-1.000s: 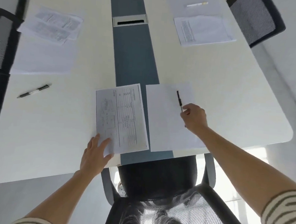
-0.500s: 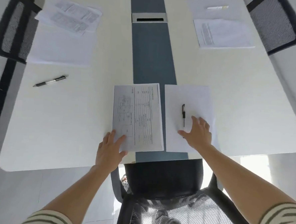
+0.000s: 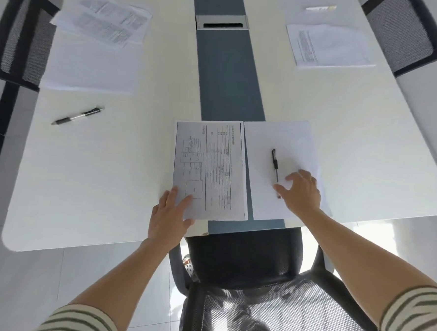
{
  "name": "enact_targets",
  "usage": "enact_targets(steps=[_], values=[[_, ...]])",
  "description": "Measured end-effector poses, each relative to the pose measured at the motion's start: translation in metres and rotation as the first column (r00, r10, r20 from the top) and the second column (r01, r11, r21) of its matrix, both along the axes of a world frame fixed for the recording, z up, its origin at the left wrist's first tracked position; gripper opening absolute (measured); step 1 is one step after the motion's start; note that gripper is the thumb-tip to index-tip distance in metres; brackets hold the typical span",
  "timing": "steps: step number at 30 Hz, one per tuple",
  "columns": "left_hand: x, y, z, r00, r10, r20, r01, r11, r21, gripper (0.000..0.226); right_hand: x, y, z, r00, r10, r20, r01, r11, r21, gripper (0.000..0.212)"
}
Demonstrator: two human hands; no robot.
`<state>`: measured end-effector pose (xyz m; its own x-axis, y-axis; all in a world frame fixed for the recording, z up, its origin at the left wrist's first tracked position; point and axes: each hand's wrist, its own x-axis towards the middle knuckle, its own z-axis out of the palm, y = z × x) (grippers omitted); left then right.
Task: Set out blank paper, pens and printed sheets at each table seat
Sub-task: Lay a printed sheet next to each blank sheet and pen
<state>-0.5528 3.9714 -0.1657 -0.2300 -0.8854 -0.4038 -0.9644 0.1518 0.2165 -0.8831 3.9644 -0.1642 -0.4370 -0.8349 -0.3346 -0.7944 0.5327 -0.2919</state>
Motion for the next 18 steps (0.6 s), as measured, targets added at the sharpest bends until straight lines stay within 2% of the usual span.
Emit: enact_targets(steps=[2,4,12,18], values=[[0.0,0.0,0.0,1.0,0.002,-0.011,-0.002,1.0,-0.005,0.059,0.001,0.002,-0.001,1.0,-0.027,-0.005,0.026,0.999,-0.023,0.03],[0.0,0.0,0.0,1.0,0.0,-0.014,0.0,1.0,-0.009,0.058,0.001,0.002,0.0,0.999,-0.034,-0.003,0.034,0.999,-0.02,0.026],[-0.001,0.001,-0.002,1.0,-0.007,0.008,0.007,1.0,-0.007,0.059,0.001,0.0,0.004,1.0,-0.008,-0.004,0.008,1.0,-0.011,0.028],[-0.002,0.002,-0.001,1.0,-0.022,-0.009,0.022,0.998,-0.059,0.05,0.001,0.004,0.011,0.999,-0.016,0.033,0.017,0.999,-0.035,0.035]])
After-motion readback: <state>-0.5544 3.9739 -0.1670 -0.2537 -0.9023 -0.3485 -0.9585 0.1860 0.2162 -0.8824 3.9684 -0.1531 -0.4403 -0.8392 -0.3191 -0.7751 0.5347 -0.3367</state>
